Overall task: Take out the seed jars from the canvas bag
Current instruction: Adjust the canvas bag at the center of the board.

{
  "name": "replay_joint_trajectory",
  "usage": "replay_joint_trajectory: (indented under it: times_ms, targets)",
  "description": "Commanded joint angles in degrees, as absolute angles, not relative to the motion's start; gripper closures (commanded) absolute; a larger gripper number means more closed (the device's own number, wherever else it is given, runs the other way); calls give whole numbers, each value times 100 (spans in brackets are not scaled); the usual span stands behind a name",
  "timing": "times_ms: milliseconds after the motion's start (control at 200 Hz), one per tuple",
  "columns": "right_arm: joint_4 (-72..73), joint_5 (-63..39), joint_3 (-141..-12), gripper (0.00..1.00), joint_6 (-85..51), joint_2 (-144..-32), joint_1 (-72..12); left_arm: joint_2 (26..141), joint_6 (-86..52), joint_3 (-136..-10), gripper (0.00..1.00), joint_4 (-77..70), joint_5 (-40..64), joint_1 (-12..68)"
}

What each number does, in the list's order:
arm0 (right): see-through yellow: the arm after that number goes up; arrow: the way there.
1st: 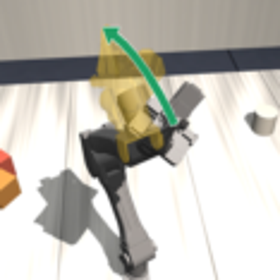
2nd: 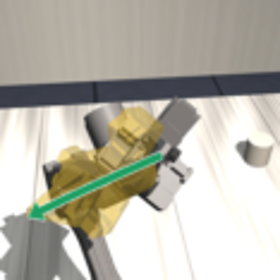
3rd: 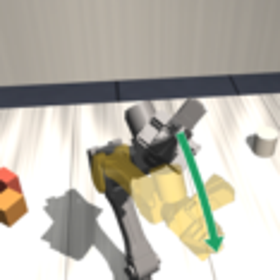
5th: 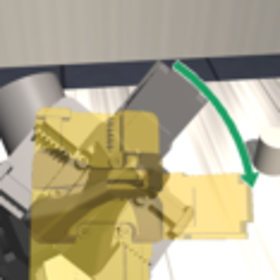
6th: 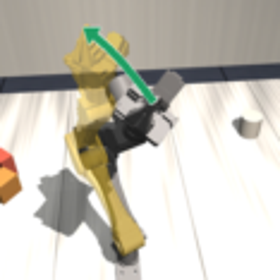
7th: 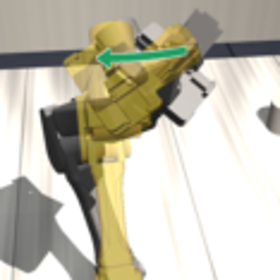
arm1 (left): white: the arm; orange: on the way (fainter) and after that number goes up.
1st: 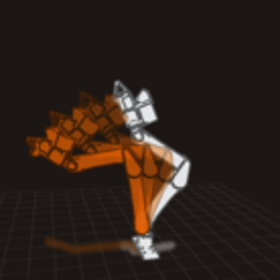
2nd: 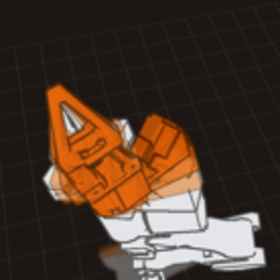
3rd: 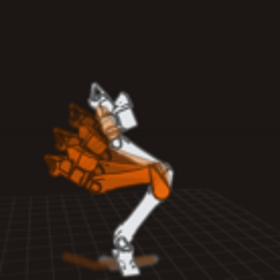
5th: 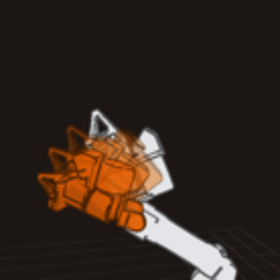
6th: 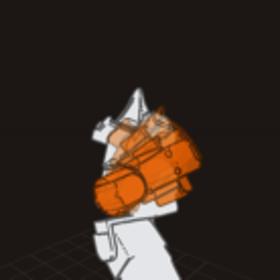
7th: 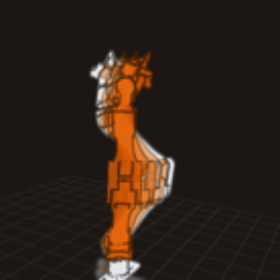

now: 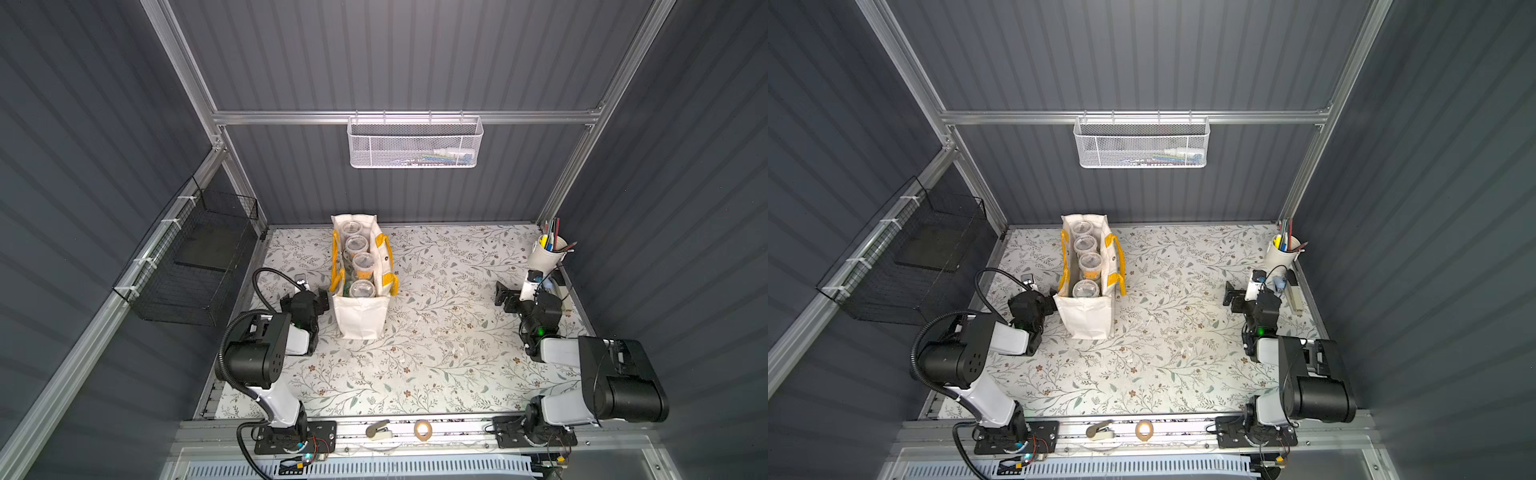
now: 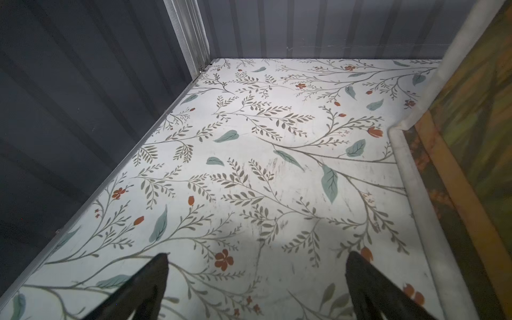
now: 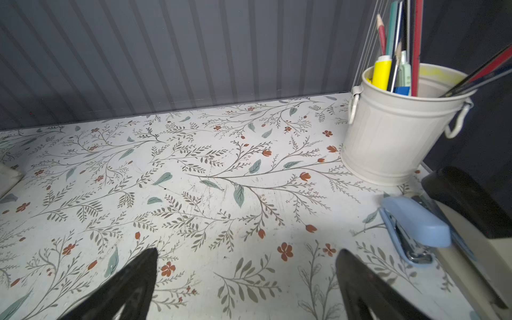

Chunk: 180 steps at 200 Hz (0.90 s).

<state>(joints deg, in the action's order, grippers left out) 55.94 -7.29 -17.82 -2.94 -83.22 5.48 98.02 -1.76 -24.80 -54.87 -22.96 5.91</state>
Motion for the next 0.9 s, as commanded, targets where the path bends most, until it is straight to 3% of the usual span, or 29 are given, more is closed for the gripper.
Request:
replay_joint_trajectory:
  times_ms: [0,895]
  targets:
    - [5616,-685,-1872,1,-299,-8381,517,9837,-231,-2584,0,-5475,-2391,580]
    - [5599,-440,-1879,1,-369,-8380,513,9828,-233,-2571,0,-5484,-2393,580]
